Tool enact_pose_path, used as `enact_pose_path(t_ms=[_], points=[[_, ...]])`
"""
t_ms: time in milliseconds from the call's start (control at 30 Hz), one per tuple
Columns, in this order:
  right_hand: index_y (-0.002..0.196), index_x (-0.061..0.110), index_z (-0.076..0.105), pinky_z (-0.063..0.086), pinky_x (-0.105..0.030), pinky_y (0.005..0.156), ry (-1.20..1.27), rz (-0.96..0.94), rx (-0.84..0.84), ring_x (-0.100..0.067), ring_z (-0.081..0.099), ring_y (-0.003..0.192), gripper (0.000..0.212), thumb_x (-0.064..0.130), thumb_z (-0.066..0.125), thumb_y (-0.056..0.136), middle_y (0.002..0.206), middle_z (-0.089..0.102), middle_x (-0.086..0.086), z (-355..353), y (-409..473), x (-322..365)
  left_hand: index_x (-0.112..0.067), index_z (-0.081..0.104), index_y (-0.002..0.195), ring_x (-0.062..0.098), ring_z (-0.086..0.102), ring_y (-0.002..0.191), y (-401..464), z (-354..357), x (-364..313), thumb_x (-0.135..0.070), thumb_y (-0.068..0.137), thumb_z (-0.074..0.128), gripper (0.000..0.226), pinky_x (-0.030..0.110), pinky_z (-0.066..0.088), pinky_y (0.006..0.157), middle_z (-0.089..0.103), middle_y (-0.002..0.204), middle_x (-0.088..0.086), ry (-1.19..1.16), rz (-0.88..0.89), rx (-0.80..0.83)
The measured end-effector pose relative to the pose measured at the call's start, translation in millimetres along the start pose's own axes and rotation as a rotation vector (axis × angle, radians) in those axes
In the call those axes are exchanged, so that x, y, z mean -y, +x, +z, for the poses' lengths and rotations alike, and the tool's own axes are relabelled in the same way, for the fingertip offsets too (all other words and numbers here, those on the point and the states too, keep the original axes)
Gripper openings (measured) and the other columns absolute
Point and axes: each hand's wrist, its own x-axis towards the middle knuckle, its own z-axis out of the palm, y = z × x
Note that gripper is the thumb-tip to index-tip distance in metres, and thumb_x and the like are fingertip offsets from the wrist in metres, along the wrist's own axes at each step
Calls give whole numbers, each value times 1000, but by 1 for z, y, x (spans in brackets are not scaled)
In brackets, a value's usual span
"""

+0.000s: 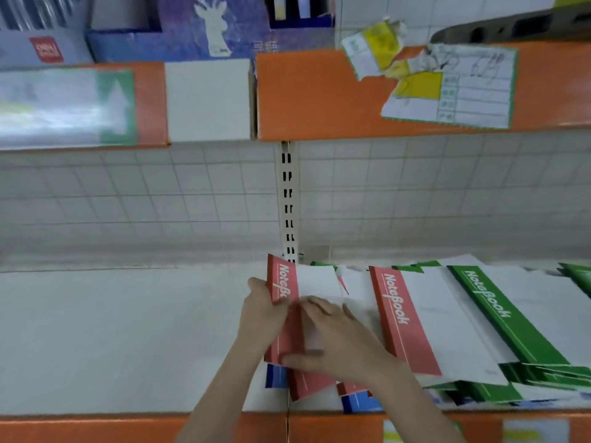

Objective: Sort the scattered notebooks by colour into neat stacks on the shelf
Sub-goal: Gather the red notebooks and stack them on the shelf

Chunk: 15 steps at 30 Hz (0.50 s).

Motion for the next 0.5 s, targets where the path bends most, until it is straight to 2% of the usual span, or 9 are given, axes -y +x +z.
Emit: enact_pose_path(t_ms=[67, 133, 200, 267, 300, 333, 400, 433, 500], points=[[148, 37, 2, 3, -35, 115, 24, -19, -17, -5, 12, 143, 107, 87, 44, 63, 155, 10, 18, 1, 0, 2, -9, 39, 109, 19, 59, 82, 4, -3, -3, -16, 89, 62, 32, 25, 45, 62, 57, 98, 5, -221, -9, 42], [148, 36, -11, -6, -35, 114, -5, -35, -16, 0, -7, 141, 112, 84, 47, 65, 156, -4, 19, 0, -1, 3, -10, 42, 116, 22, 62, 89, 5, -2, -6, -14, 92, 56, 28, 32, 52, 70, 59, 102, 6, -362, -44, 74], [148, 34, -15, -8, -37, 114, -66, -27, -36, -5, -13, 143, 100, 61, 55, 80, 156, -11, 16, -2, -3, 4, -16, 46, 114, 24, 64, 90, 4, 2, -12, -17, 96, 49, 18, 38, 54, 76, 61, 101, 5, -457, -70, 131], [150, 28, -12, -3, -38, 116, -91, 20, -76, -13, -4, 147, 85, 28, 51, 93, 159, -8, 8, -7, -4, 2, -16, 55, 104, 25, 67, 86, 1, 4, -16, -23, 101, 39, 18, 39, 55, 77, 66, 98, 9, -493, -41, 153], [151, 26, -9, -1, -38, 117, -76, 45, -91, -15, 1, 147, 79, 20, 47, 95, 160, -4, 5, -11, -4, 0, -15, 58, 98, 25, 67, 84, 2, 6, -15, -25, 102, 36, 24, 40, 55, 77, 67, 96, 9, -428, -8, 137], [151, 26, -6, 2, -38, 118, -49, 63, -95, -15, 4, 147, 75, 16, 44, 96, 160, -2, 4, -15, -5, -1, -13, 58, 95, 25, 66, 86, 3, 6, -12, -25, 102, 37, 24, 40, 55, 78, 67, 95, 8, -257, 46, 106], [151, 26, -3, 5, -38, 118, 0, 76, -87, -15, 7, 147, 72, 11, 41, 96, 160, 2, 5, -20, -5, -4, -12, 53, 102, 26, 60, 96, 6, 7, -1, -24, 95, 47, 15, 36, 51, 80, 59, 100, 7, 266, 117, 66], [152, 26, -2, 6, -38, 118, 14, 79, -82, -15, 9, 146, 71, 10, 41, 96, 159, 4, 5, -20, -4, -5, -11, 51, 108, 27, 55, 102, 7, 8, 4, -26, 91, 51, 22, 35, 49, 82, 54, 105, 9, 432, 94, 88], [152, 26, 0, 8, -40, 120, 28, 77, -68, -14, 12, 146, 70, 9, 41, 97, 159, 7, 5, -20, -3, -6, -12, 49, 113, 25, 48, 107, 7, 12, 8, -37, 88, 53, 36, 33, 45, 88, 49, 111, 9, 501, 18, 182]])
